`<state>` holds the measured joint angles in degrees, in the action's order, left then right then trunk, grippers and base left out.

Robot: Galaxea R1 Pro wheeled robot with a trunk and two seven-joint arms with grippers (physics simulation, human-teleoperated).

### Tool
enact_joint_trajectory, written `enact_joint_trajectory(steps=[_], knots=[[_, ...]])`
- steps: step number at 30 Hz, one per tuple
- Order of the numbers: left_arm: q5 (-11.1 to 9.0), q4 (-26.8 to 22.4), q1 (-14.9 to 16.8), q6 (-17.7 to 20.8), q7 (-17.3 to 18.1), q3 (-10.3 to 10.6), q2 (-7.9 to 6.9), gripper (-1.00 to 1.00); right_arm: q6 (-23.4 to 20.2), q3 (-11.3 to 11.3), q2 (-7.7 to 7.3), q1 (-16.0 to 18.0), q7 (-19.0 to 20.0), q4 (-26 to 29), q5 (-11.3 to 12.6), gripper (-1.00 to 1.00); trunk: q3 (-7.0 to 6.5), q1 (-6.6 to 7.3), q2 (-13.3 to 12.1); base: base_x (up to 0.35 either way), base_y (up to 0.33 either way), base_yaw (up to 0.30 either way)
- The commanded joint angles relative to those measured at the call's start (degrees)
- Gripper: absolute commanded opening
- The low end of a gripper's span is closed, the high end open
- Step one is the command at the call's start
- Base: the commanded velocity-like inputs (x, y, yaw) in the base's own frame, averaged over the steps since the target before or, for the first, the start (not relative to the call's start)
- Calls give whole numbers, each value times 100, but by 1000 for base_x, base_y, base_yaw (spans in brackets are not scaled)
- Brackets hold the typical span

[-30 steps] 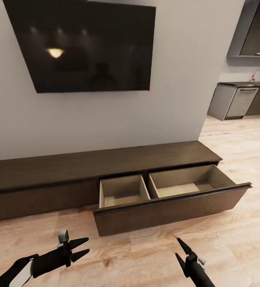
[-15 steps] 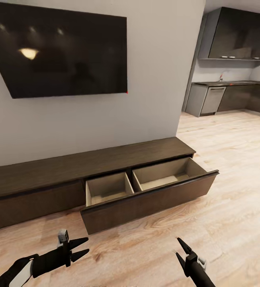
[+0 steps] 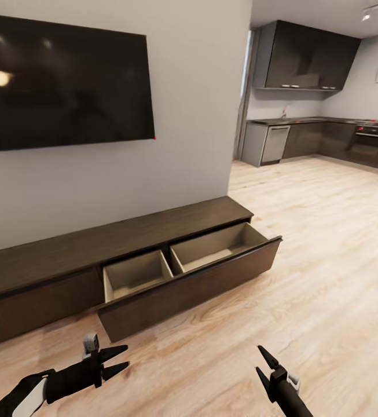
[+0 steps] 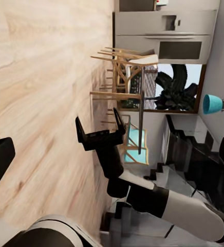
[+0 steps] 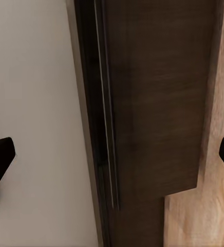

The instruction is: Place each of the two pumpkins and all three candles from the living room inside a cabinet in the living room (use any cabinet), then make sure every cabinet is closed, and position the cauldron so it is next to a table in the living room.

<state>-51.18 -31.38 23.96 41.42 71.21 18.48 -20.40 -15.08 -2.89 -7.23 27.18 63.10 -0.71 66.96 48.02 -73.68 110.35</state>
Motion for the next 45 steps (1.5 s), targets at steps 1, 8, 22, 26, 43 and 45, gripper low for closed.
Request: enact_joint_trajectory(steps=[1, 8, 22, 26, 43, 45], knots=[[-49, 0, 4, 51, 8, 31, -11, 100, -57, -27, -1, 6, 18, -8, 1, 100, -14, 24, -39, -20, 0, -272], [-54, 0, 4, 51, -3, 33, -16, 100, 148, -27, 2, 3, 18, -8, -7, 100, -139, 177, -320, -4, 0, -272], [-59, 0, 4, 51, 3, 33, -14, 100, 180, -27, 1, 3, 18, -15, -8, 100, -391, 485, -881, -30, 0, -273], [-59, 0, 4, 51, 13, 33, -24, 100, 185, -27, 2, 4, 18, -16, -8, 100, -462, 573, -1042, -300, 0, -273], [-59, 0, 4, 51, 14, 24, -43, 100, 198, -27, 1, 2, 9, -17, -8, 100, -768, 946, -1724, -329, 0, -273], [-59, 0, 4, 51, 4, 20, -43, 100, 198, -27, 2, 3, 9, -17, -8, 100, -803, 990, -1804, -165, 0, -273]])
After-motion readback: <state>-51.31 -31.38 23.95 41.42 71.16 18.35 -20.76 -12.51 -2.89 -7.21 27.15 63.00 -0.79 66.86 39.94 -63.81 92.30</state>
